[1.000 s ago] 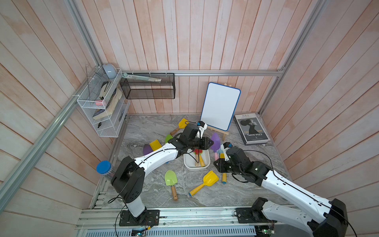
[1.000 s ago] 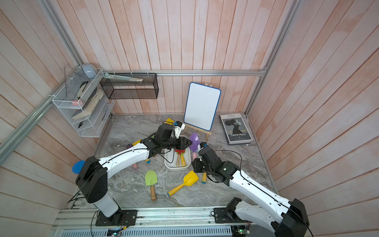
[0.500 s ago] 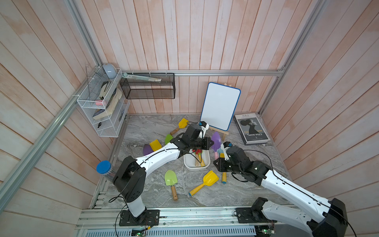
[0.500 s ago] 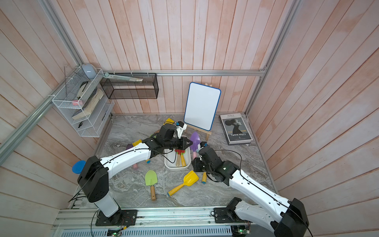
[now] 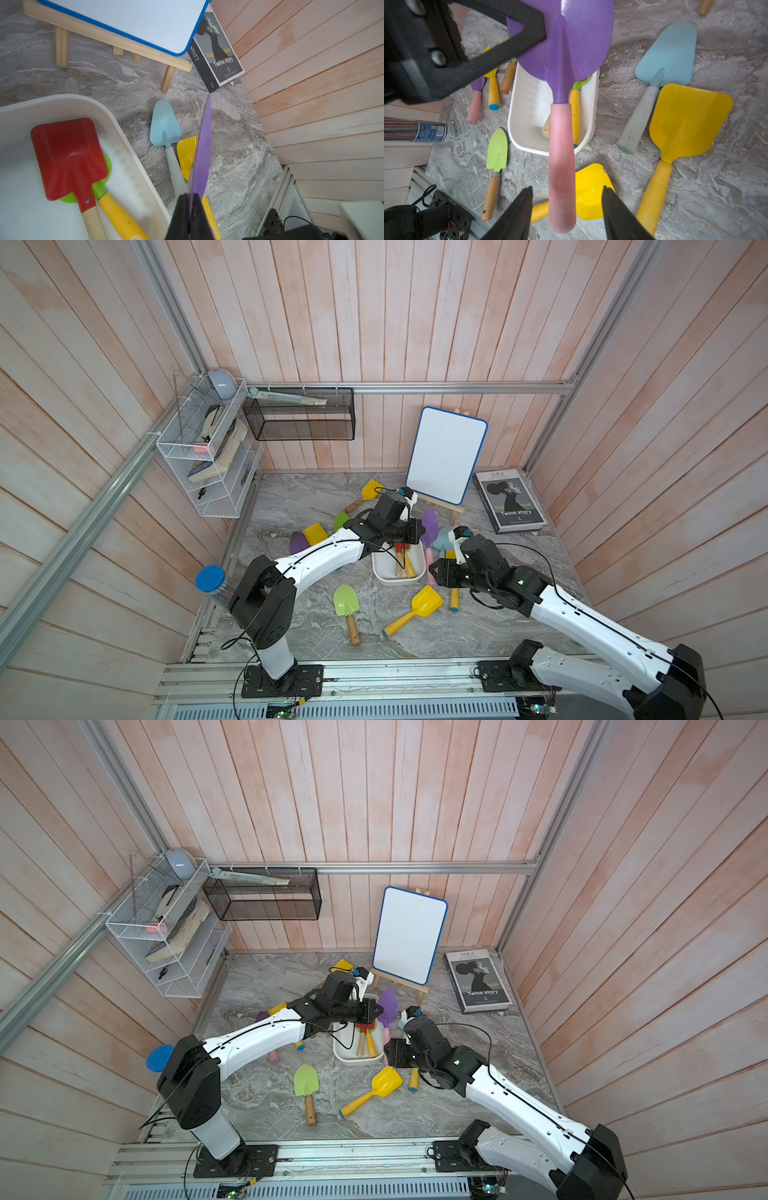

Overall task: Put the shovel into the storage box
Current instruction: Place the shovel in the storage box.

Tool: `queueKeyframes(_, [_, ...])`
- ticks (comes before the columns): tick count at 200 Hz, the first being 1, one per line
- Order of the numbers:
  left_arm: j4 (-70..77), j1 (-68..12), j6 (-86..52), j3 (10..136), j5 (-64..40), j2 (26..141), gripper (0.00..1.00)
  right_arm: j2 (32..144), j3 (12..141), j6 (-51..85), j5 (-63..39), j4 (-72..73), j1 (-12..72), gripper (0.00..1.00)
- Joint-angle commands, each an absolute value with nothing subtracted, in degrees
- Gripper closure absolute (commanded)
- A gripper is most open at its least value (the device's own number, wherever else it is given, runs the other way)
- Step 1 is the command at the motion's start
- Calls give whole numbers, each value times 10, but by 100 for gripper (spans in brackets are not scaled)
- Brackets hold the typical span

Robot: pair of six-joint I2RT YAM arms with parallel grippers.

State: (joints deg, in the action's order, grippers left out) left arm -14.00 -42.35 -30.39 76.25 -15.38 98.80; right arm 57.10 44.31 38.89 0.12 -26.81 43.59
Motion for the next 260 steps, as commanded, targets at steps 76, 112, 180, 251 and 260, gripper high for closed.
queueKeyframes(76, [-196,-341,-230,769,-120,972,100,538,415,385,-8,-263,410,42])
queueKeyframes(112, [-211,-311,-207,762,-109,978,100,534,405,383,-20,-256,400,42])
queueKeyframes(180, [-203,-293,-166,762,-91,1006,100,539,398,380,-31,-251,394,42])
queueKeyframes(251, [-178,-293,-163,757,-103,1047,100,541,396,378,-45,-248,390,42])
queueKeyframes(260, [-176,-292,-164,757,-108,1050,100,542,395,378,-45,-247,390,42])
